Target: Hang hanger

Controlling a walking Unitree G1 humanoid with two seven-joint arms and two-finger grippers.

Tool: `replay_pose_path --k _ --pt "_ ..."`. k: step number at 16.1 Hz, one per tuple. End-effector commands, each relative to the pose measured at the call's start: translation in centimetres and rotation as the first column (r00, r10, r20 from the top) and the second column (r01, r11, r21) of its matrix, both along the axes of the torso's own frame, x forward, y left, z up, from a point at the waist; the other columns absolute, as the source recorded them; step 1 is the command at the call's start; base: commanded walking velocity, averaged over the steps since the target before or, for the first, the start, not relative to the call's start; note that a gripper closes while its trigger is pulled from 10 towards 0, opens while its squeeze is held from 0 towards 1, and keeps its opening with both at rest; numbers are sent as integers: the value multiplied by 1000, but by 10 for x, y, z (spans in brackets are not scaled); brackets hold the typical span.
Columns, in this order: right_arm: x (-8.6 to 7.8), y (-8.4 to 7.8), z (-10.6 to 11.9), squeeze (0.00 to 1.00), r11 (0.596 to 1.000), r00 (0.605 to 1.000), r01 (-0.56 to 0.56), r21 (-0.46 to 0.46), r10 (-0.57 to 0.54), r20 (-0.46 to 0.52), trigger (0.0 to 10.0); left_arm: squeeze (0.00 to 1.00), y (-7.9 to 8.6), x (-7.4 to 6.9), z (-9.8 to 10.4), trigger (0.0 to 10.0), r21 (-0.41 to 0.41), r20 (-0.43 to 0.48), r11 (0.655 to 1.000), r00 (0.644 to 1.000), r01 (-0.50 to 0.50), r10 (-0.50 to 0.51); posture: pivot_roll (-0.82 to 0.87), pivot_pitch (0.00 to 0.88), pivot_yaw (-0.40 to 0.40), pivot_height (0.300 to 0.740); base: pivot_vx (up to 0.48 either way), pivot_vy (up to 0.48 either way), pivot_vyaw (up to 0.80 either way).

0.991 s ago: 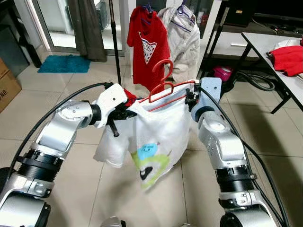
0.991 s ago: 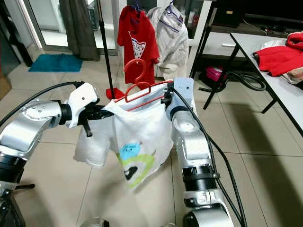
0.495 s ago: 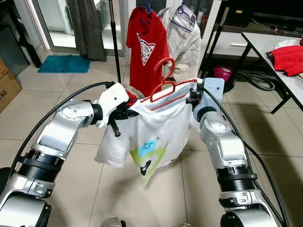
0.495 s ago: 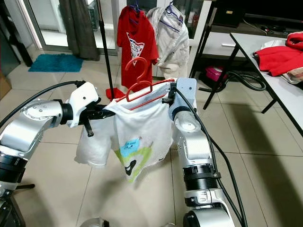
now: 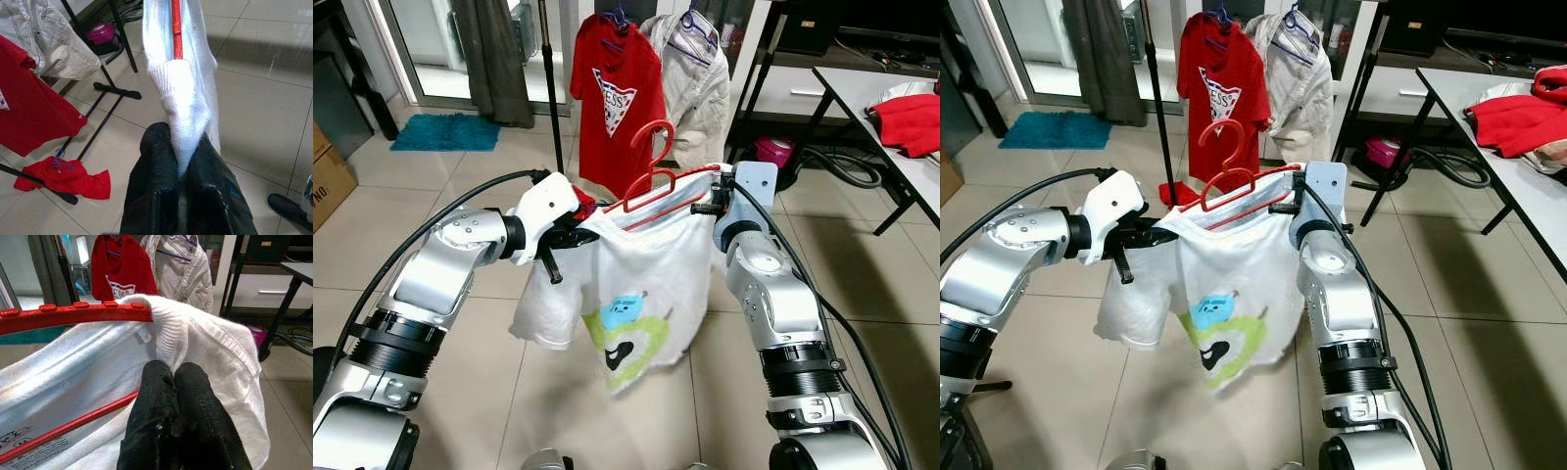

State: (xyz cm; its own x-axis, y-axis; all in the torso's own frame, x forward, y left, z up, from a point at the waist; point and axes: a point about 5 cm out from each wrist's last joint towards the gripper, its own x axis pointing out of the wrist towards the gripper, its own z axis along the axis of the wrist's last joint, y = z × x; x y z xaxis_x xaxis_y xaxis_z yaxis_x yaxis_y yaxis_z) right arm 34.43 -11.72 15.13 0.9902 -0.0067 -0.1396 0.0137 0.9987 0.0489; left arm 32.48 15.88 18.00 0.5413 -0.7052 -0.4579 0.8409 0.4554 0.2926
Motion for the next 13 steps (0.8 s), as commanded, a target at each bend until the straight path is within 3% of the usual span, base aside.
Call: replay_pose_path --k 1,6,9,13 --pt "3 -3 5 0 1000 1000 11 14 -11 19 0 0 -2 -1 6 0 -7 28 1000 1000 12 -11 -30 0 -22 740 0 0 0" --pt "-1 -3 6 0 999 998 -27 40 25 58 0 0 3 3 5 0 6 33 1000 999 -30 30 -33 0 -19 740 0 0 0" --pt "-6 -1 19 0 992 988 -87 93 73 138 0 0 15 7 0 0 68 31 995 997 -78 76 -34 0 -19 740 0 0 0" --pt "-18 23 27 0 944 938 -309 114 282 201 0 0 23 13 -7 0 107 22 989 995 -104 102 -34 0 -19 740 0 0 0"
